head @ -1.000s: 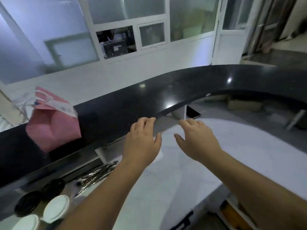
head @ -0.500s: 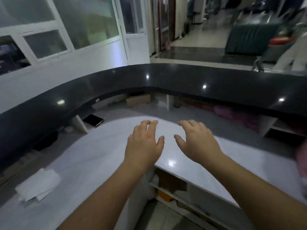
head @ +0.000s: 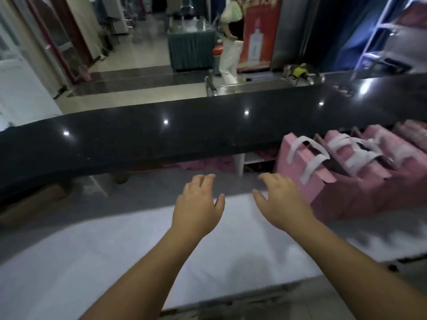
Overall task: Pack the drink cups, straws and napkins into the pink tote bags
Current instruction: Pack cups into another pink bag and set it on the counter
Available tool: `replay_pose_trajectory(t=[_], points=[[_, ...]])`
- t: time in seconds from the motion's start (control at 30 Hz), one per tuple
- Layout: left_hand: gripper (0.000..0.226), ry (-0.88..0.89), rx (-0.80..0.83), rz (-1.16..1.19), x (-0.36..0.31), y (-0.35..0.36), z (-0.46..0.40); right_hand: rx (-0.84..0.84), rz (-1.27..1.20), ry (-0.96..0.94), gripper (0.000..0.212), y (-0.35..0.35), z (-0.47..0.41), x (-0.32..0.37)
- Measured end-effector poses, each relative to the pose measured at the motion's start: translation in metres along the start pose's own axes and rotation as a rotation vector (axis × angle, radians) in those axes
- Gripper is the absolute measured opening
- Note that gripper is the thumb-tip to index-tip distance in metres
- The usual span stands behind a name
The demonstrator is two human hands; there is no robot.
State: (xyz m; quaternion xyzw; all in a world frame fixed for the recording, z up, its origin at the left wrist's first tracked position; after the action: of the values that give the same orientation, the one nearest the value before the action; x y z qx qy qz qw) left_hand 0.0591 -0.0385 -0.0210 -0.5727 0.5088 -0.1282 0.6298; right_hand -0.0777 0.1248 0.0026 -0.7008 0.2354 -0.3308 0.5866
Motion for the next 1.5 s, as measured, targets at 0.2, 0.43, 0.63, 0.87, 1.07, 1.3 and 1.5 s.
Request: replay_pose_trajectory(t=[0.2,0.43,0.63,0.87,1.07,1.3,1.5], points=[[0.06,0.133,0.189,0.105,-0.05,0.054,-0.068,-0.14,-0.051,0.3,0.034,-0.015,-0.024,-0.078],[0.062,0.163,0.327,0.2,-0.13,0.113,-0.117,-0.221,-0.034,0.449,0.019,-0.038,-0.056,-0.167],[0.08,0.041,0.296,0.211,-0.204,0.152,-0.149,-0.123,0.025,0.332,0.016,-0.043,-0.11,-0.219],[0.079,-0.143,0.222,0.133,-0.248,0.179,-0.169,0.615,0.386,0.278,0.03,-0.046,-0.17,-0.234],[0.046,-0.273,0.142,0.206,-0.231,0.174,-0.166,0.456,0.331,0.202,0.006,-0.022,-0.175,-0.249],[0.011,-0.389,0.049,0.221,-0.198,0.154,-0.151,0.504,0.39,0.135,0.019,-0.026,-0.181,-0.23],[0.035,-0.439,-0.105,0.322,-0.175,0.112,-0.109,0.681,0.509,0.046,0.019,-0.04,-0.177,-0.193]])
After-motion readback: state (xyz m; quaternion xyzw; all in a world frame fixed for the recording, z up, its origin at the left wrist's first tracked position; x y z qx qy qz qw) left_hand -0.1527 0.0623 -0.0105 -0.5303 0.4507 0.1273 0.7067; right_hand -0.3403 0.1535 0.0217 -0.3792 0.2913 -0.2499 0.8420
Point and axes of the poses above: each hand's wrist, its own z-axis away from the middle knuckle, its own y-axis out of the palm, x = y × z, the point moved 1 cm from there along -z, towards the middle knuckle, and after that the axes turned 9 degrees about z, right-handed, at the moved point
